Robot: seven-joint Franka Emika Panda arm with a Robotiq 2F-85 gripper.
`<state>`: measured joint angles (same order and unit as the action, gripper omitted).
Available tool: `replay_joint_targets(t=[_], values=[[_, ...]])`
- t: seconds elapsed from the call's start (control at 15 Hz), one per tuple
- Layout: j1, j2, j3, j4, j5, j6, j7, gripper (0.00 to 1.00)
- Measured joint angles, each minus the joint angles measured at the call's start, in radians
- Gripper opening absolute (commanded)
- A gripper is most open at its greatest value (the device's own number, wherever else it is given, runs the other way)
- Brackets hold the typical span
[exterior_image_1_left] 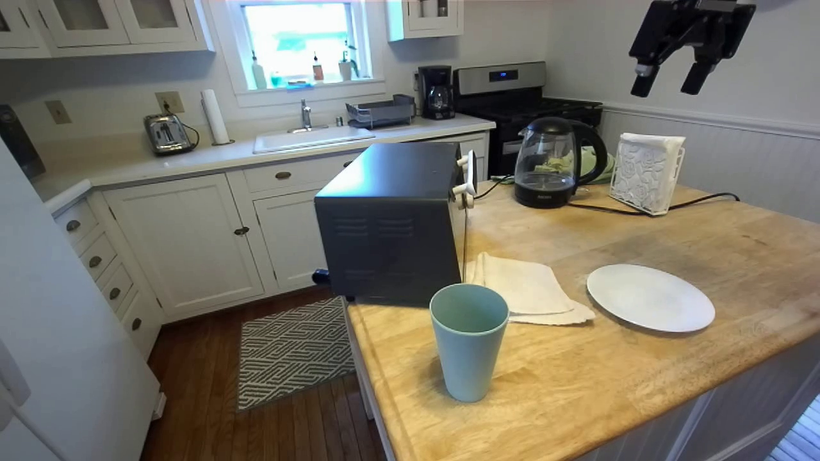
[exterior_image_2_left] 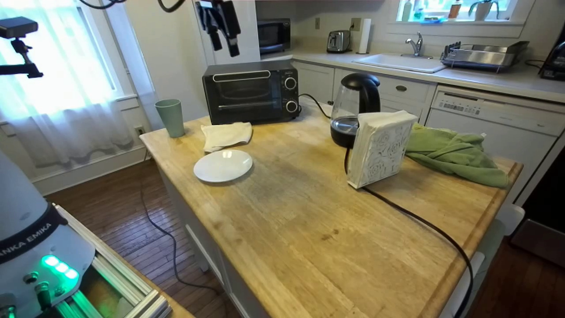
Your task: Move the napkin holder to the bottom right of the stove
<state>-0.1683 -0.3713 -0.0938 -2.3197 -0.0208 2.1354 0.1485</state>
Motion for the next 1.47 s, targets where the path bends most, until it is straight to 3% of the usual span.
replay_joint_targets(t=[0.27,0.67,1.47], values=[[-0.093,0.058,-0.085,-0.050,-0.064,0.224,-0.007,1.00],[-0.159,0.186,-0.212,-0.100,-0.059,0.468,-0.054,1.00],[-0.161,0.199,-0.209,-0.097,-0.059,0.479,-0.056,1.00]])
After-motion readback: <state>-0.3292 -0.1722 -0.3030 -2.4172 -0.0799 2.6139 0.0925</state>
